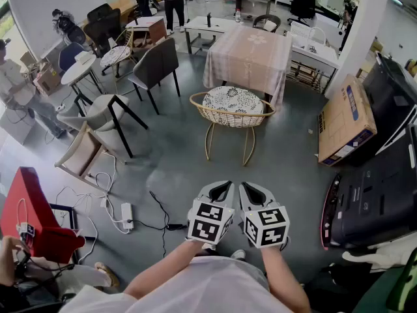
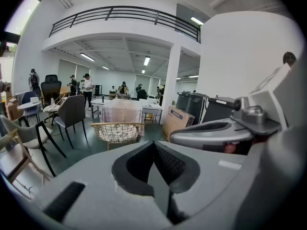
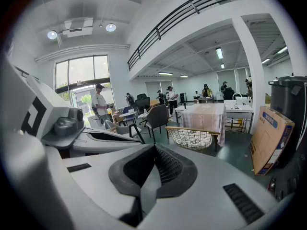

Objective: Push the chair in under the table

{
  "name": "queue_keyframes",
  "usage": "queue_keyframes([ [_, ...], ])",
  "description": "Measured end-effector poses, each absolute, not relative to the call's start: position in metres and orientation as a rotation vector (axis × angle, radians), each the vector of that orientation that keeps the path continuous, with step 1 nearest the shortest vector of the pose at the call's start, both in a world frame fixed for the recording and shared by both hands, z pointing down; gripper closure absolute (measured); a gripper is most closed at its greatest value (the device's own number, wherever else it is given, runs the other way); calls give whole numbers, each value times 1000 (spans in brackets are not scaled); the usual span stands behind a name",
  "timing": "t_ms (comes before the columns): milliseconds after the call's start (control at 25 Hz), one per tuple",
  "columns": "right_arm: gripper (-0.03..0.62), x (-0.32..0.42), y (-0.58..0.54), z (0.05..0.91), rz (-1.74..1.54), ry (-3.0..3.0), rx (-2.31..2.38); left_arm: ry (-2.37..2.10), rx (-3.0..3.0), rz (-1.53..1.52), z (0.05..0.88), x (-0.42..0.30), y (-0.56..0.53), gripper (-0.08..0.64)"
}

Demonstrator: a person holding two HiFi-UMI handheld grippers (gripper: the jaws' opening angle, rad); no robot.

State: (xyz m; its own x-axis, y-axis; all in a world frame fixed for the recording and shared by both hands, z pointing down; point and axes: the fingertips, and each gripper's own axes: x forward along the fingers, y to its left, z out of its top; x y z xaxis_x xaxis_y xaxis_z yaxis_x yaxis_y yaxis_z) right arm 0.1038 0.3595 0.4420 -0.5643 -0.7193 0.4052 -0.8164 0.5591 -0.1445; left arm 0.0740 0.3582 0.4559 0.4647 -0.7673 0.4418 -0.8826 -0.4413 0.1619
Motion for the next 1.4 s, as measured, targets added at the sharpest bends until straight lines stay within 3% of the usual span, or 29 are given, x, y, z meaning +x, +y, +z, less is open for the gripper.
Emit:
queue_keyframes([
  [720,588,57,341,455,487,-2462,1287,-1361,2326,398,466,21,336,555],
  [1400,588,66,275,487,499,-2458,1191,-1388,2269,465,494,24,273,555],
])
